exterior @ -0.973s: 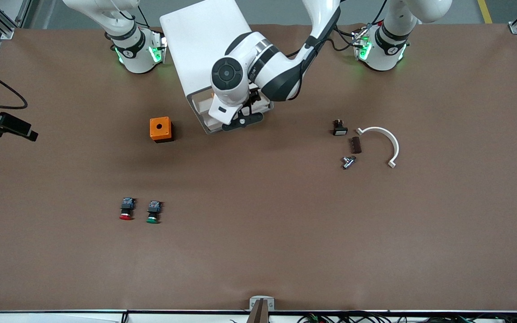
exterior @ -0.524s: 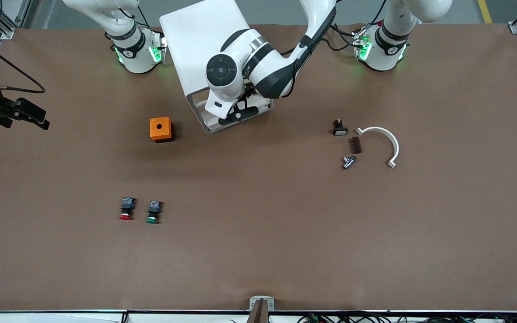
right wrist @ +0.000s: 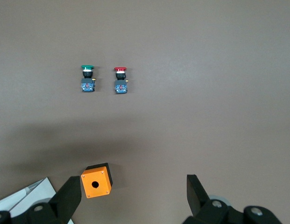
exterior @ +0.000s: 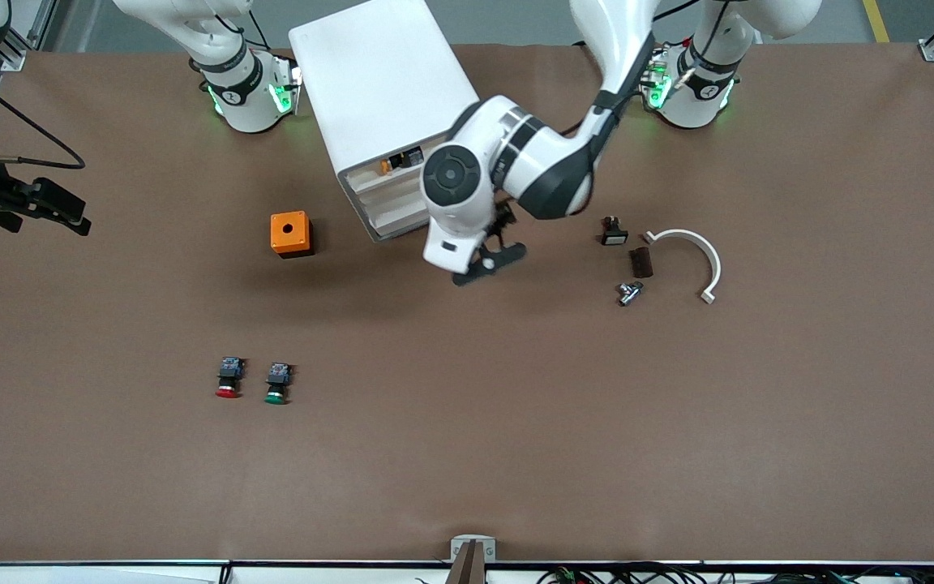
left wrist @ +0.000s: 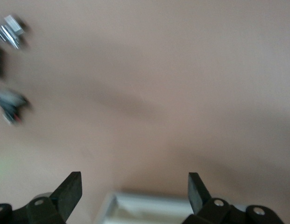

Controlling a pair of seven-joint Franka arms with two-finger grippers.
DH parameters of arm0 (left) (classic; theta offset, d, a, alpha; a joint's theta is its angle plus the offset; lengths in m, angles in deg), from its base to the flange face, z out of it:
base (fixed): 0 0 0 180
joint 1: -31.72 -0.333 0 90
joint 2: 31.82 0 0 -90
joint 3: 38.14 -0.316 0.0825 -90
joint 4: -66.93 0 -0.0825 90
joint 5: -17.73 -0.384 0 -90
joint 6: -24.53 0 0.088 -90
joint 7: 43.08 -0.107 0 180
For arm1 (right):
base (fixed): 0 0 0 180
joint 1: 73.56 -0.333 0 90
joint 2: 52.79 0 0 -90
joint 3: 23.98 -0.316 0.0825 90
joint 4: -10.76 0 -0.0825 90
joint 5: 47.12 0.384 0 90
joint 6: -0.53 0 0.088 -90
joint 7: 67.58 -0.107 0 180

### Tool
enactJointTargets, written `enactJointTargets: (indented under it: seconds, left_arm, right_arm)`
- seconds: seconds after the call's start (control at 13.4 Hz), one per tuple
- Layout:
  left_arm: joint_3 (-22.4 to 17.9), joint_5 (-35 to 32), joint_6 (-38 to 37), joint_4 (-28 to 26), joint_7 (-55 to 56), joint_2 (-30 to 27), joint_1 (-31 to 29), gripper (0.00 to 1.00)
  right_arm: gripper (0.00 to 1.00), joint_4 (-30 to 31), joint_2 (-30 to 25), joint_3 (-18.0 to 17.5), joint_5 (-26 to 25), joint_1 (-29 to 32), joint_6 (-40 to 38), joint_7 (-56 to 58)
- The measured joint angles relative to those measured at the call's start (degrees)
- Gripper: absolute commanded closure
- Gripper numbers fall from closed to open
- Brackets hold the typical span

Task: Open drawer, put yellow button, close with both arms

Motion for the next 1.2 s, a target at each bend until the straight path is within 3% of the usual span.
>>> enactJointTargets:
  seconds: [0.15, 0.37, 0.82, 1.2]
  left_arm:
    - [-0.04, -5.64, -0.01, 0.16, -0.94, -1.93, -4.15, 0.00]
    - [-0.16, -8.14, -0.04, 0.37, -6.98, -5.95, -11.69, 0.00]
    - [-0.16, -8.52, -3.64, 0.35, -27.36, -14.47, -25.96, 0.00]
    - [0.07, -8.52, -7.26, -0.05, -38.87, -20.24, -32.44, 0.00]
  right_arm:
    - [0.00, 0.01, 0.00, 0.02, -0.01, 0.01, 0.00, 0.00]
    - [0.00, 0.02, 0.00, -0.01, -0.01, 0.01, 0.00, 0.00]
    - [0.00, 0.03, 0.00, -0.15, -0.26, 0.00, 0.00, 0.00]
    - [0.00, 0.03, 0.00, -0.47, -0.65, 0.00, 0.00, 0.00]
